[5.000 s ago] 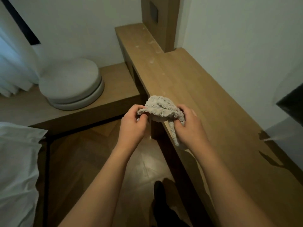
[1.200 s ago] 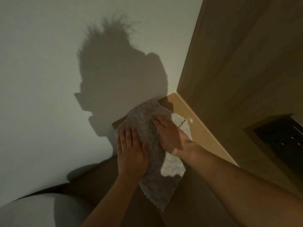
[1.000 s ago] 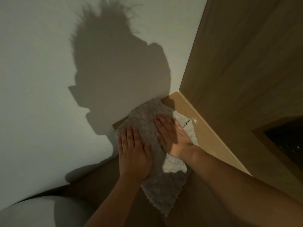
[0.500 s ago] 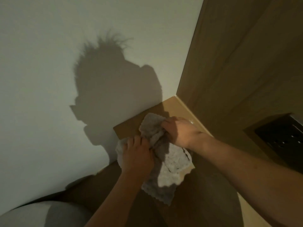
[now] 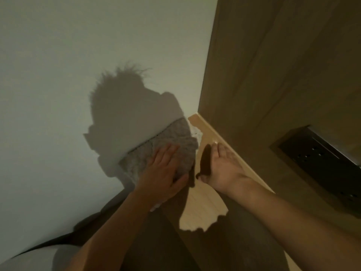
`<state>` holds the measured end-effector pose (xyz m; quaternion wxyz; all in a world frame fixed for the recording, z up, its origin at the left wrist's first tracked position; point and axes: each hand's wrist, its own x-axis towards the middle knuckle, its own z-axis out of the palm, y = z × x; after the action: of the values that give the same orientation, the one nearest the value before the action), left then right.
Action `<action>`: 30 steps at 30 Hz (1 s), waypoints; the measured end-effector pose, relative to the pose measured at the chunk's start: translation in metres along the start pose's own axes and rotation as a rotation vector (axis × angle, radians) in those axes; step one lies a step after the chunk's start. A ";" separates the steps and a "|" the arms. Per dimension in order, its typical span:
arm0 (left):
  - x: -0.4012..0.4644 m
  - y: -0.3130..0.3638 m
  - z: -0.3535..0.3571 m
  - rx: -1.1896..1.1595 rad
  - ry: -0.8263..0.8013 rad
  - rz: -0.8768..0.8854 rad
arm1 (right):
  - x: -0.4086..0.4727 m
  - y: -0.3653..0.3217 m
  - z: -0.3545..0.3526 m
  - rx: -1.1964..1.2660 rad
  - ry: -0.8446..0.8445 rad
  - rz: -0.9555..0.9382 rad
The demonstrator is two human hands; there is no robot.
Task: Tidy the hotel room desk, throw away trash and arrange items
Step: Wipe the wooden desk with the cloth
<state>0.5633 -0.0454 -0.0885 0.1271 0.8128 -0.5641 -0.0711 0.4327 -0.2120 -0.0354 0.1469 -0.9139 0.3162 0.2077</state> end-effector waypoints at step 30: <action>0.161 0.012 0.059 0.032 0.034 -0.096 | -0.025 0.046 0.022 0.072 -0.106 0.246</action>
<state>0.5939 -0.2072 -0.1367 0.1198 0.8420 -0.5232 -0.0543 0.3791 -0.2245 -0.0487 0.1695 -0.8501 0.4250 0.2606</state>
